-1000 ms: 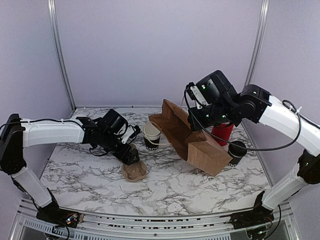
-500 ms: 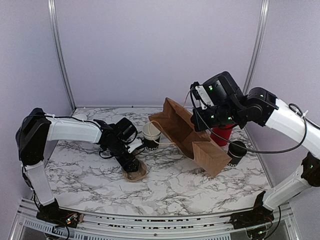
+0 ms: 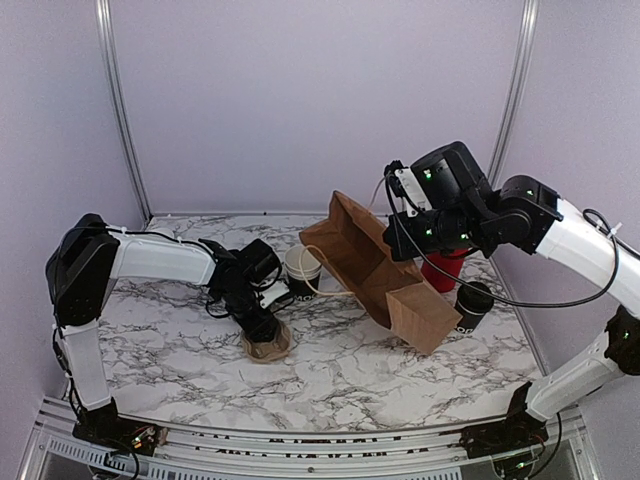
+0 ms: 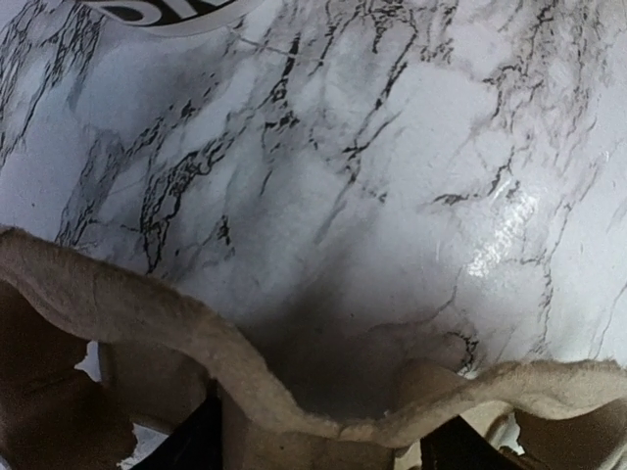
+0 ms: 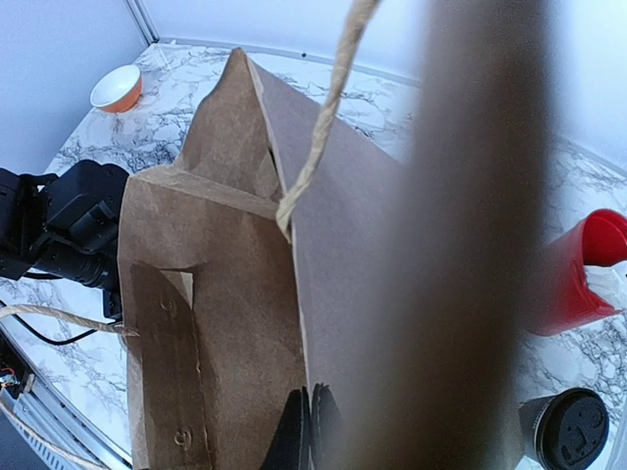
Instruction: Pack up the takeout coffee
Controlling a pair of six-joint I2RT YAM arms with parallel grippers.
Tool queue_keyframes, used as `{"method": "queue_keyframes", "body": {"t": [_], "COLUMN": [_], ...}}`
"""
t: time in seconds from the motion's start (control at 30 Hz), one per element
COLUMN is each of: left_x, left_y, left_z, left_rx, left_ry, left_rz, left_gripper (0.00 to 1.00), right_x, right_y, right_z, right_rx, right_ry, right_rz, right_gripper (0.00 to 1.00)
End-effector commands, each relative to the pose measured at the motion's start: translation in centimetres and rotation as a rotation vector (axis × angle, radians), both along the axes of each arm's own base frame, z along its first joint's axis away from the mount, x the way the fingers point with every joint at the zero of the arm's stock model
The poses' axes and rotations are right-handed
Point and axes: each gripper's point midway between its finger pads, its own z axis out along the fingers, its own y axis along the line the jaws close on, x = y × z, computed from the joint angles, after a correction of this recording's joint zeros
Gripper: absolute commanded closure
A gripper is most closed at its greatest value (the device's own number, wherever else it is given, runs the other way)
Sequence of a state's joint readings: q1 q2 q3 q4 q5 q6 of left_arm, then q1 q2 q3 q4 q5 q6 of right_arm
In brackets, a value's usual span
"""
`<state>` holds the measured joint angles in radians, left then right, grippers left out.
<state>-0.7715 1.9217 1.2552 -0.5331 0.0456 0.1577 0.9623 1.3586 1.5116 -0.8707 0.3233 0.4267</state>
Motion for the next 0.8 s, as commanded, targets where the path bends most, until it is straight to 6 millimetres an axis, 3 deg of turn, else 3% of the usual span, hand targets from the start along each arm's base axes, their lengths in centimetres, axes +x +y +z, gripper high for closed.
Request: {"method": "queue_keyframes", "body": {"t": [0.0,0.27,0.47,0.77], "left_x": [-0.7,-0.8,-0.6,-0.3], "left_y": [0.7,1.1,1.9,3.3], "left_z": [0.2,2.6,5.5,12.1], "left_rx": [0.025,-0.016,-0.054,-0.175], "left_ry": [0.029,-0.016,-0.085,-0.214], "left_rz": [0.027,0.07,0.104,0.191], "left_gripper": [0.38,0.47,0.48,0.49], "right_x": [-0.1,0.2,0.4,0.6], "right_y": [0.2,0.3,0.9,1.5], "right_z": [1.3,0.7,0.3,-0.5], "right_rx": [0.049,0.027,0.026,0.016], "right_ry": [-0.029,-0.02,-0.009,0.017], "right_rz": [-0.006,-0.01,-0.002,-0.005], "right_gripper": [1.0,1.0,1.0,1.0]}}
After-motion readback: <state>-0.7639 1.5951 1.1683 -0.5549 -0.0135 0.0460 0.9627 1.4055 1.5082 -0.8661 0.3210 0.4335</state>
